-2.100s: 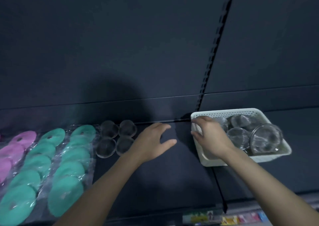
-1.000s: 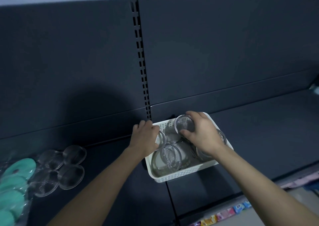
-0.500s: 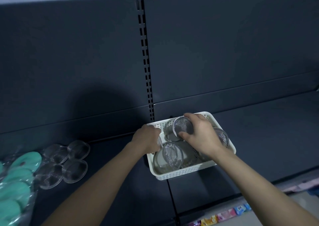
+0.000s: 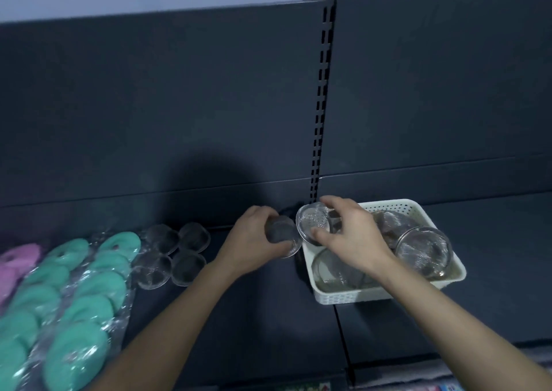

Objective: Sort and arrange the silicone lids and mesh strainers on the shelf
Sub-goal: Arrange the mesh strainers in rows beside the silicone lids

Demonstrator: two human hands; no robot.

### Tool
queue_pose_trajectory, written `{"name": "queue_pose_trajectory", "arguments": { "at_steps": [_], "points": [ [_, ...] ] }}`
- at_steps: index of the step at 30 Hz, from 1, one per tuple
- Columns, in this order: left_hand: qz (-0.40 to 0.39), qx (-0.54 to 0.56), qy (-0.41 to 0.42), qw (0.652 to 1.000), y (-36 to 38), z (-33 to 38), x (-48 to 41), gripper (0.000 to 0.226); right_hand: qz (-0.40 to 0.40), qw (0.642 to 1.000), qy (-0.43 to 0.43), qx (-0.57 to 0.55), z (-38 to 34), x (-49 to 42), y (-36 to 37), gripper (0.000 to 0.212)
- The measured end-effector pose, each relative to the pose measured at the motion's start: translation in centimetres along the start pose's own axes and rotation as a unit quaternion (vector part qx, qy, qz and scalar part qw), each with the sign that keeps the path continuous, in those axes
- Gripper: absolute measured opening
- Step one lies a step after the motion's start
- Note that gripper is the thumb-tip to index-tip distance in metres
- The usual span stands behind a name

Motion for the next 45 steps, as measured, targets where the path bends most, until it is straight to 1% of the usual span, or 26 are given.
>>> {"name": "queue_pose_trajectory", "arguments": {
  "at_steps": [3,7,11,14,15,17,19,23,25,28,30,36,41,45],
  "points": [
    [0.014,-0.012,-0.018,1.000,-2.2,-2.5,2.0,0.053,-0.034,0.999,-0.029,0.006,-2.6,0.4,2.9,0.062],
    [0.001,-0.045,-0.048,0.998,-4.1,-6.2,5.3,0.056,-0.078,0.996,-0.052,0.006,-5.4,1.2,7.0,0.060],
    [0.008,-0.063,-0.089,0.994,-5.8,-10.2,9.0,0.056,-0.145,0.988,-0.047,-0.010,-7.0,2.6,11.8,0.064],
    [0.006,-0.077,-0.126,0.989,-7.0,-13.1,11.5,0.060,-0.188,0.981,-0.042,0.001,-7.9,3.7,15.2,0.069],
    [0.005,-0.080,-0.134,0.988,-7.4,-13.9,12.2,0.060,-0.197,0.979,-0.040,0.005,-8.2,4.0,16.2,0.068],
    [0.011,-0.087,-0.147,0.985,-8.1,-15.3,13.1,0.057,-0.210,0.977,-0.035,0.008,-8.8,4.4,18.0,0.061],
    [0.020,-0.094,-0.156,0.983,-8.8,-16.4,13.6,0.057,-0.217,0.976,-0.032,0.012,-9.3,4.8,19.7,0.054],
    [0.018,-0.105,-0.166,0.980,-9.6,-17.9,14.2,0.058,-0.223,0.974,-0.024,0.023,-9.9,5.1,22.4,0.063],
    [0.002,-0.115,-0.171,0.979,-9.6,-18.6,14.3,0.057,-0.224,0.974,-0.018,0.024,-10.1,5.1,23.3,0.066],
    [-0.031,-0.122,-0.180,0.976,-9.2,-19.6,14.4,0.061,-0.225,0.974,-0.015,0.036,-10.3,5.1,24.4,0.065],
    [-0.040,-0.119,-0.180,0.976,-9.0,-20.1,14.5,0.060,-0.223,0.974,-0.014,0.043,-10.4,5.1,25.0,0.064],
    [-0.032,-0.105,-0.169,0.979,-8.3,-20.8,14.2,0.065,-0.201,0.979,-0.015,0.043,-10.7,5.1,26.0,0.065],
    [-0.022,-0.103,-0.151,0.983,-7.9,-21.0,14.3,0.063,-0.202,0.977,-0.027,0.060,-10.7,5.0,26.2,0.066],
    [-0.017,-0.093,-0.151,0.984,-7.7,-21.2,14.3,0.060,-0.203,0.976,-0.032,0.074,-10.3,4.8,26.0,0.065]
  ]
}}
Point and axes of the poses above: each hand's wrist, its own x-axis away from the middle knuckle, its own y-axis out of the palm, z = x × y, the point moved 5 cm from there along -x, towards the middle knuckle, and after that the axes turned 4 degrees about -x, right-handed, at the moved point
